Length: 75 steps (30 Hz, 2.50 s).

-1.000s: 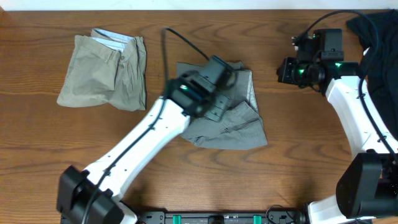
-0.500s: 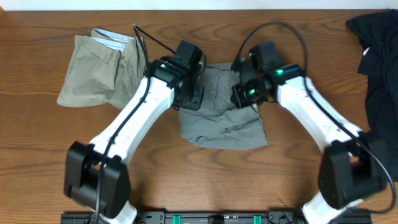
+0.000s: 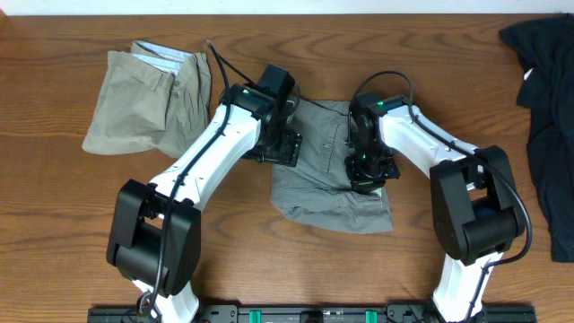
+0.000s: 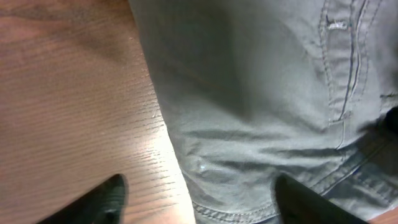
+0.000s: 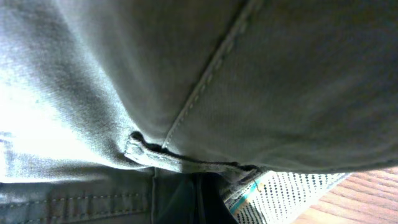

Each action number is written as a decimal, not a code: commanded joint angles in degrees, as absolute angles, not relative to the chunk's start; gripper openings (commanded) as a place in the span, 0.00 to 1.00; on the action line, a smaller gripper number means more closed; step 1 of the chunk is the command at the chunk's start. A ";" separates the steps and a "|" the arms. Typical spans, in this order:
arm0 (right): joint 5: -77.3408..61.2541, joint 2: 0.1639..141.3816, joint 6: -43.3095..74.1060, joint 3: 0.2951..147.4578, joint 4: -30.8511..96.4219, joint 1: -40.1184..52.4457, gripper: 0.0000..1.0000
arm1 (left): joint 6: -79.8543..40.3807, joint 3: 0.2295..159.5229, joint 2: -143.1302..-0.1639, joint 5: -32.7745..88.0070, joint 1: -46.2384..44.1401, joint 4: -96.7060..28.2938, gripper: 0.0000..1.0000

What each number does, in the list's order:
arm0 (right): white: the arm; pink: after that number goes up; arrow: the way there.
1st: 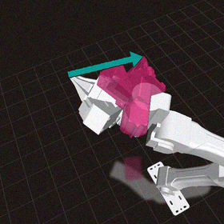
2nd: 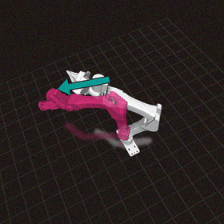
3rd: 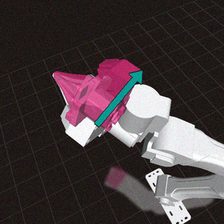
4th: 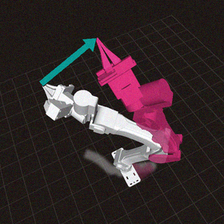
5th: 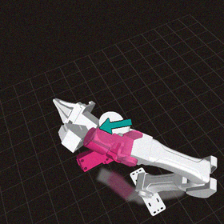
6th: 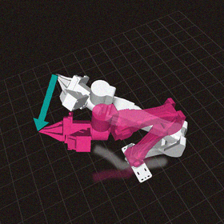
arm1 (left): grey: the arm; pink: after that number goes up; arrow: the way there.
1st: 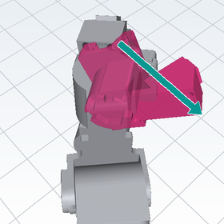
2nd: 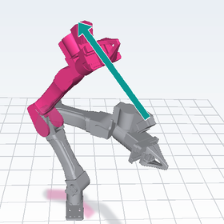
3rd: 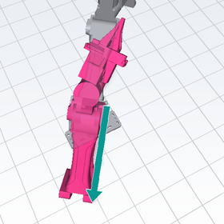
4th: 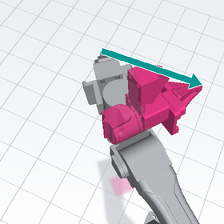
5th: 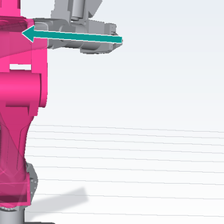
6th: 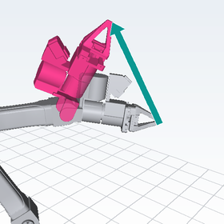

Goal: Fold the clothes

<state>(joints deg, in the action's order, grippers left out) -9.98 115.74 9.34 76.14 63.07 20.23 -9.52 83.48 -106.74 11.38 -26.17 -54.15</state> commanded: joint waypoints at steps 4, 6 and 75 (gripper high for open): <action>-4.64 116.62 10.90 76.03 61.49 19.11 0.02 | -11.22 81.36 -107.85 12.53 -23.83 -52.03 0.99; -4.75 116.62 10.90 76.03 61.21 19.14 0.02 | -11.18 79.66 -108.68 17.72 -22.55 -49.21 0.98; -17.76 92.25 13.02 81.41 50.24 12.40 0.07 | -32.05 80.49 -109.62 46.22 25.26 -15.14 0.06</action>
